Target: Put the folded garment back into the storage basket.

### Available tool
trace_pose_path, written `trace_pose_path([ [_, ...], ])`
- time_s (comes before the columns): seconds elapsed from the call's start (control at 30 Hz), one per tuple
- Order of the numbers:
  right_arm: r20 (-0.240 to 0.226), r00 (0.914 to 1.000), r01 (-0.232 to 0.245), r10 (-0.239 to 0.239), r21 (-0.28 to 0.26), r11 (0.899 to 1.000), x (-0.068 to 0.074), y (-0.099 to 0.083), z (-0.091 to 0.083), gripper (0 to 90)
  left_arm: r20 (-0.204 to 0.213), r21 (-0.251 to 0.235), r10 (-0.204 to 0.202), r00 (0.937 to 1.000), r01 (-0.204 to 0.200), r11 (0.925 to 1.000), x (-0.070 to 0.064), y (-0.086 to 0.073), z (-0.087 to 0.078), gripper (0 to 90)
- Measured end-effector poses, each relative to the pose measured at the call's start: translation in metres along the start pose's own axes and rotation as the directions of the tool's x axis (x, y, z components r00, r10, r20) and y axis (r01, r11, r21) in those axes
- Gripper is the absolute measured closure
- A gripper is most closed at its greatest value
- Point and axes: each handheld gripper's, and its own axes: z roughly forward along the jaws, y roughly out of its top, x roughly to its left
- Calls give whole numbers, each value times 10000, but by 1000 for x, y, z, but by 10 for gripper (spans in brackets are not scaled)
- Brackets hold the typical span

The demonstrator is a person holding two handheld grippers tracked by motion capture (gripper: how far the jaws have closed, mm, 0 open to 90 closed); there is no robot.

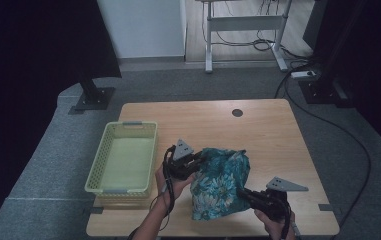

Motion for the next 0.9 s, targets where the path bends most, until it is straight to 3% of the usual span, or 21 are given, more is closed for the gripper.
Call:
trace_pose_path([
  [0.9, -278, 9994, 200, -203, -116, 9997, 18, 16, 16, 823, -438, -87, 54, 9990, -58, 9999, 14, 11, -26, 826],
])
